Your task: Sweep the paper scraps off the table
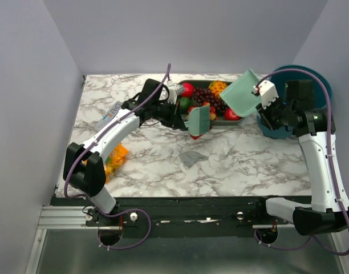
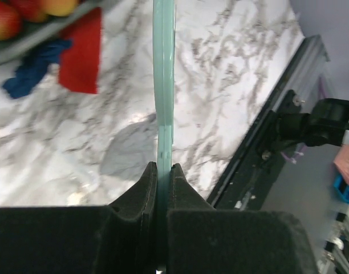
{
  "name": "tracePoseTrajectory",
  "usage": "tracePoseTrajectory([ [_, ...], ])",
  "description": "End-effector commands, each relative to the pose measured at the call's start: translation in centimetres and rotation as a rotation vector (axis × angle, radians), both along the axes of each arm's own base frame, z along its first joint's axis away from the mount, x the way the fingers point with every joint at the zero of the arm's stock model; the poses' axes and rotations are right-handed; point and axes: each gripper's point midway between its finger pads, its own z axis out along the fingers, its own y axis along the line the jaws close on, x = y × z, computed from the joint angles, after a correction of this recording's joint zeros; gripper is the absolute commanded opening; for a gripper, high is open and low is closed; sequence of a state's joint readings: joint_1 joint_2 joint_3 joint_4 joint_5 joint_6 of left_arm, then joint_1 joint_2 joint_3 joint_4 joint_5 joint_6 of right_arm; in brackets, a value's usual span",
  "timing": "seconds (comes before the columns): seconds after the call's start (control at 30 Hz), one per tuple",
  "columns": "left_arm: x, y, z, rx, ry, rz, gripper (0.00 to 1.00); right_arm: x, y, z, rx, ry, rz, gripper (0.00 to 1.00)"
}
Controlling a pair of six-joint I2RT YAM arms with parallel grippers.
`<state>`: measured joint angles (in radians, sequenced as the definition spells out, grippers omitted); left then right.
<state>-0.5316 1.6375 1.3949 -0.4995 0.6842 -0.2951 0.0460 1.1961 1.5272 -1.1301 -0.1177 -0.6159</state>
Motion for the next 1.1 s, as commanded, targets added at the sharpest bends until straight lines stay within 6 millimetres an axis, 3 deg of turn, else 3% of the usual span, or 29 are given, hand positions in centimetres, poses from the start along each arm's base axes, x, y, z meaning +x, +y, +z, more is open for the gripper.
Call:
tracePoseTrajectory([
  [0.0, 1.9, 4.8, 1.6, 0.122, -0.161, 0.055, 0.00, -3.3, 4.9, -2.1, 0.082, 0.094, 0.266, 0.01],
  [0.07, 2.2, 5.9, 1.7, 0.154, -0.173, 0.067, 0.00, -4.6, 5.3, -3.6, 0.070, 0.153, 0.318, 0.01],
  [0.1, 2.4, 6.3, 1.6, 0.173, -0.183, 0.072, 0.00, -5.8, 5.1, -5.6, 0.067, 0.232, 0.320, 0.01],
  [0.17, 2.3, 7.3, 1.1, 0.232, -0.208, 0.063, 0.00, -7.2, 4.6, -7.7, 0.043, 0.303, 0.321, 0.00],
  [0.2, 2.1, 7.5, 1.0, 0.246, -0.203, 0.064, 0.00, -9.2, 3.7, -10.3, 0.013, 0.410, 0.311, 0.01],
  [0.33, 1.7, 8.8, 0.0, 0.331, -0.207, 0.020, 0.00, -12.7, 0.7, -14.8, -0.125, 0.559, 0.278, 0.01],
  [0.6, 0.1, 11.0, -2.5, 0.481, -0.099, -0.042, 0.00, -16.1, -3.6, -17.8, -0.337, 0.720, 0.246, 0.01],
  [0.9, -3.2, 11.6, -4.5, 0.506, 0.093, -0.103, 0.00, -17.9, -5.5, -19.0, -0.428, 0.933, 0.130, 0.01],
  [1.07, -4.5, 11.0, -5.4, 0.433, 0.255, -0.110, 0.00, -17.3, -5.3, -19.8, -0.419, 0.965, 0.089, 0.01],
])
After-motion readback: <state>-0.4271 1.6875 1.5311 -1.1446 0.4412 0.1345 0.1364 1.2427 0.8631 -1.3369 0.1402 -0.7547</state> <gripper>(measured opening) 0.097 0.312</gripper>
